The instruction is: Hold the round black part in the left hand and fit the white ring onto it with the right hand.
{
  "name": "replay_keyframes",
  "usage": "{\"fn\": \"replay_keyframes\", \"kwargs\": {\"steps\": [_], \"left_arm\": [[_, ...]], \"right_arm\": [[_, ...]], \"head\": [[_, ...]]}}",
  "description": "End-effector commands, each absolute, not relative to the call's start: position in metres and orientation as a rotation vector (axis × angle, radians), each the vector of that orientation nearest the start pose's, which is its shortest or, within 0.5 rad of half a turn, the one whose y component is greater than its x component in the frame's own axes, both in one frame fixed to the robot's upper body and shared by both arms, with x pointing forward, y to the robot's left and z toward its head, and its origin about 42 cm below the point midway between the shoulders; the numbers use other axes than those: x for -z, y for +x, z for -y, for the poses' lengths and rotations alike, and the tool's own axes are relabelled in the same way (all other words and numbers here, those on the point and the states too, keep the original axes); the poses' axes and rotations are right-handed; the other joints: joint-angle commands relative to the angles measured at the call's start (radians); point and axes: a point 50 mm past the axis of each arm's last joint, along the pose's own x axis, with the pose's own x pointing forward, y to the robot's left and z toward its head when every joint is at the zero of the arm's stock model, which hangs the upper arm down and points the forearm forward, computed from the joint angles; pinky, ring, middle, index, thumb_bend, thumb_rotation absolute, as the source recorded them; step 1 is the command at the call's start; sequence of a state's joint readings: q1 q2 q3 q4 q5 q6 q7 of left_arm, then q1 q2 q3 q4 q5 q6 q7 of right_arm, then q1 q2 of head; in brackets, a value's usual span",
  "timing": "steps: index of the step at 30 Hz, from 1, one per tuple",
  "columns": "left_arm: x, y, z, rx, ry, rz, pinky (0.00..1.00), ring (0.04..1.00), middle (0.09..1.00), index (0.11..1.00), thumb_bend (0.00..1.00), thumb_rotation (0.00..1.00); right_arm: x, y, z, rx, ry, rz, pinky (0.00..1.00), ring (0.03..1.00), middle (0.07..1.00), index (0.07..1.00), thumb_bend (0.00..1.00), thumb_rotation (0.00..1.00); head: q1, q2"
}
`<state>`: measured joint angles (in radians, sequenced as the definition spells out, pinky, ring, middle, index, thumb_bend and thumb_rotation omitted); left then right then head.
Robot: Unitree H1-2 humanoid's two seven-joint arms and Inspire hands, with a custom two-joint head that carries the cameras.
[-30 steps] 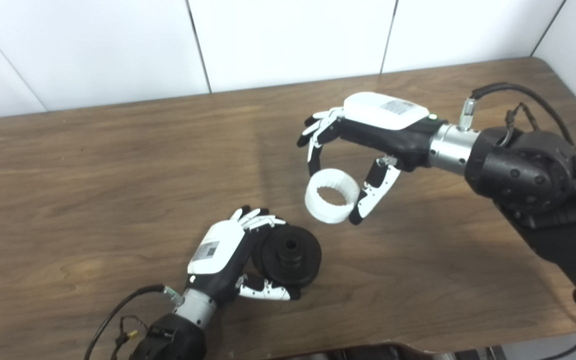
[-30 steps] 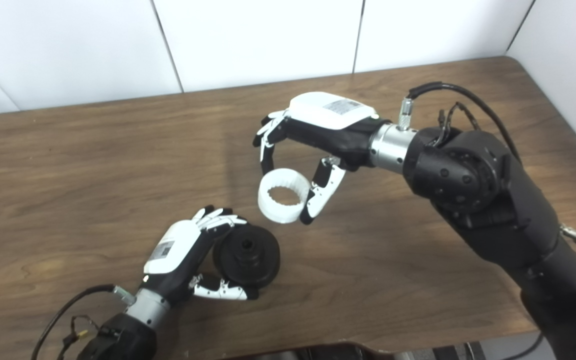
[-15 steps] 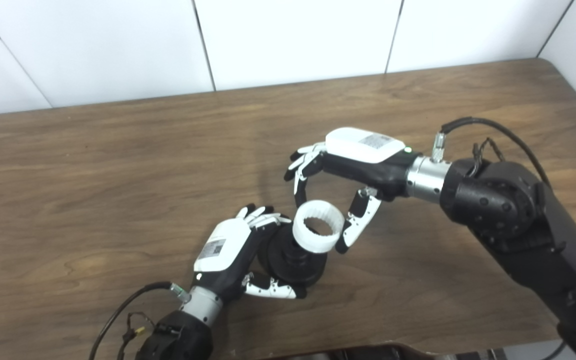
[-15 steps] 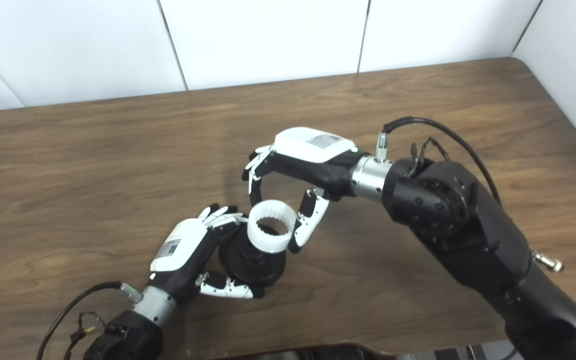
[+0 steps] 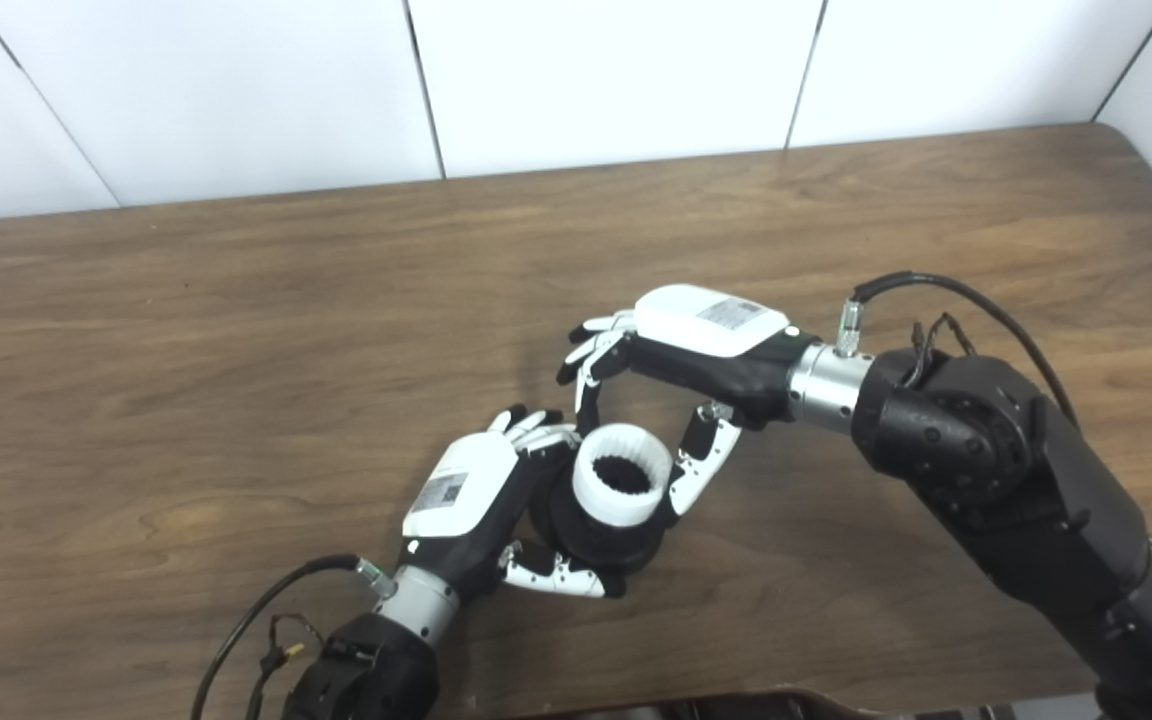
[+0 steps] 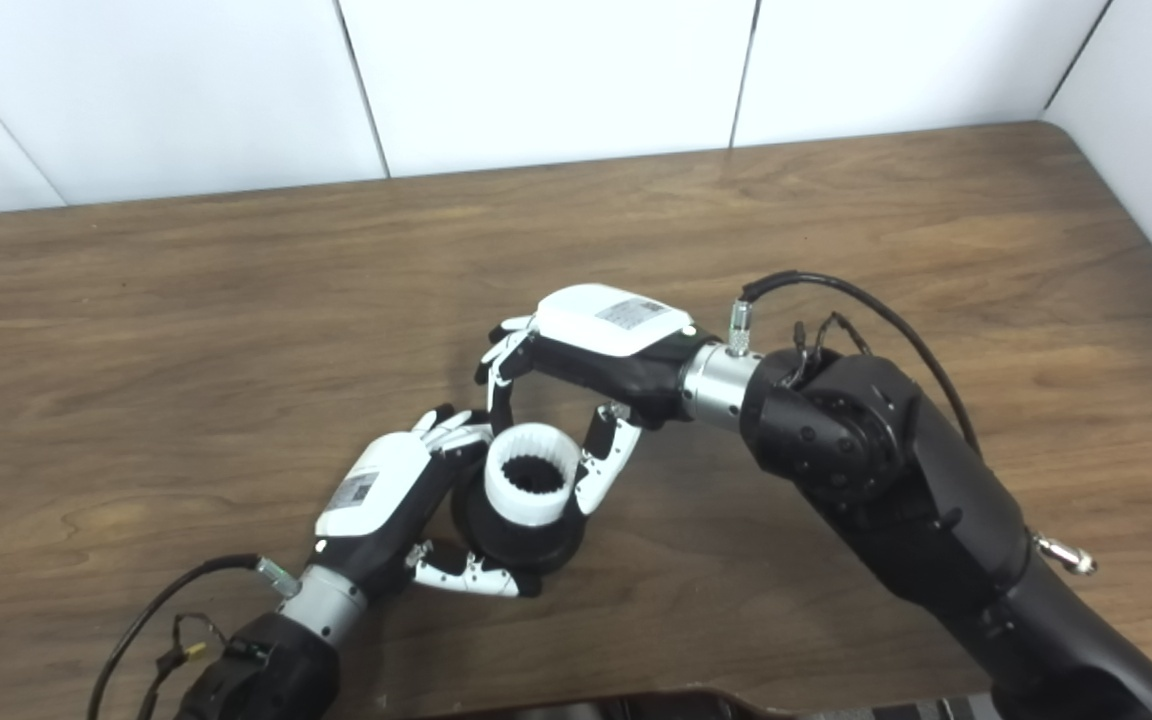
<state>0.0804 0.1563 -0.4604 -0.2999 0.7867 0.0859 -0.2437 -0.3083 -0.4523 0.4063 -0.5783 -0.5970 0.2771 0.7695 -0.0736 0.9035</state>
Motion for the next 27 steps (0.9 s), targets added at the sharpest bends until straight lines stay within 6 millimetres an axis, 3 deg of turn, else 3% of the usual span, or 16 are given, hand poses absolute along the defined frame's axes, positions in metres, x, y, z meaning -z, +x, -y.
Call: {"fn": "replay_keyframes", "kwargs": {"steps": [1, 17, 27], "left_arm": [[-0.135, 0.225, -0.124, 0.585, 0.885, 0.182, 1.0, 0.915, 0.83, 0.484, 0.52, 0.06], [-0.135, 0.226, -0.12, 0.579, 0.878, 0.189, 1.0, 0.909, 0.828, 0.484, 0.52, 0.06], [-0.136, 0.225, -0.121, 0.587, 0.89, 0.186, 1.0, 0.912, 0.831, 0.485, 0.52, 0.06]], "right_arm": [[-0.266, 0.286, 0.178, -0.833, -1.174, 0.336, 0.93, 0.925, 0.818, 0.481, 0.53, 0.14], [-0.259, 0.272, 0.171, -0.864, -1.258, 0.388, 0.96, 0.935, 0.829, 0.481, 0.53, 0.14], [-0.252, 0.275, 0.175, -0.858, -1.245, 0.359, 0.93, 0.917, 0.818, 0.486, 0.53, 0.14]], "head": [[0.0, 0.001], [0.007, 0.002], [0.006, 0.005]]}}
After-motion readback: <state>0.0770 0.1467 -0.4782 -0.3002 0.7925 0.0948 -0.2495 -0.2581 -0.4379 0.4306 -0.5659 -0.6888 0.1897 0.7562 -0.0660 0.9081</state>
